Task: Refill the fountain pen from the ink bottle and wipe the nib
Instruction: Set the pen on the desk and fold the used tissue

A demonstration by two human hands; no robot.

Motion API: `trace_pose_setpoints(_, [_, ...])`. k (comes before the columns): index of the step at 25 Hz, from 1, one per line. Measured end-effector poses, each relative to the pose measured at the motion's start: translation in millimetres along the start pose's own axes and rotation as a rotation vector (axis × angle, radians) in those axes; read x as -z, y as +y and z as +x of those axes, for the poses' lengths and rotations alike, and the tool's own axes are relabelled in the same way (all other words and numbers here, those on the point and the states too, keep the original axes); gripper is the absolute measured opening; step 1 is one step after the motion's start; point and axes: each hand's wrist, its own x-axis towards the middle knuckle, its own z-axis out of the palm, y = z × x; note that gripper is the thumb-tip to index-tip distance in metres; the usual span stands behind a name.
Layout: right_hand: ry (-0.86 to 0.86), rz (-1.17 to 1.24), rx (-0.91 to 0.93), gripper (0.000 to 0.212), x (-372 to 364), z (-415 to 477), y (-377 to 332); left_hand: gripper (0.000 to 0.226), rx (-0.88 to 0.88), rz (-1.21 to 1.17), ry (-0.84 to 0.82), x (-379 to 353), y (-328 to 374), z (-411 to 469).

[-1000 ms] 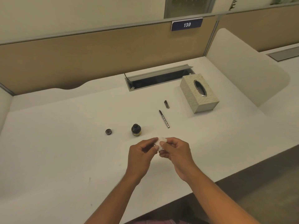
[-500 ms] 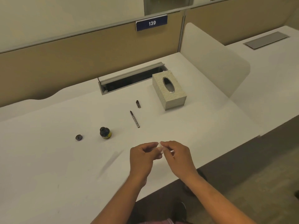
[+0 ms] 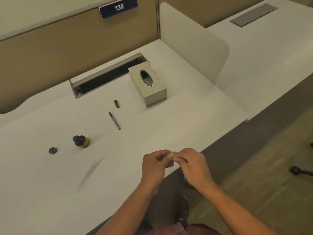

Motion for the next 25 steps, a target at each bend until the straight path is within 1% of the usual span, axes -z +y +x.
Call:
trace_pose_setpoints(2, [0.020, 0.019, -0.049, 0.015, 2, -6, 14, 0.012, 0.011, 0.024, -0.027, -15, -8, 2])
trace_pose_setpoints(5, [0.067, 0.051, -0.081, 0.011, 6, -13, 32, 0.008, 0.064, 0.066, -0.014, -32, -21, 8])
trace_pose_setpoints(9, [0.073, 0.066, -0.189, 0.022, 2, -29, 56, 0.010, 0.107, 0.198, -0.046, -51, -39, 15])
trace_pose_setpoints(11, [0.096, 0.008, -0.218, 0.018, -6, -38, 69, 0.011, 0.080, 0.299, -0.105, -61, -46, 19])
trace_pose_setpoints(13, [0.153, -0.008, -0.234, 0.014, -7, -42, 78, 0.013, 0.037, 0.360, -0.149, -71, -48, 23])
trace_pose_setpoints(15, [0.201, 0.003, -0.232, 0.014, -5, -42, 85, 0.011, 0.001, 0.384, -0.165, -78, -50, 26])
trace_pose_setpoints(18, [0.228, 0.028, -0.239, 0.015, -2, -45, 97, 0.011, -0.040, 0.394, -0.186, -92, -61, 28])
trace_pose_setpoints(20, [0.246, 0.054, -0.280, 0.014, -3, -50, 111, 0.014, -0.087, 0.435, -0.200, -103, -72, 24])
trace_pose_setpoints(22, [0.266, 0.060, -0.380, 0.010, -10, -55, 131, 0.022, -0.131, 0.482, -0.259, -114, -86, 20])
trace_pose_setpoints(23, [0.260, 0.052, -0.445, 0.010, -15, -57, 145, 0.028, -0.135, 0.505, -0.303, -117, -97, 20])
trace_pose_setpoints(25, [0.192, -0.012, -0.580, 0.011, -30, -60, 173, 0.048, -0.110, 0.665, -0.401, -120, -127, 20])
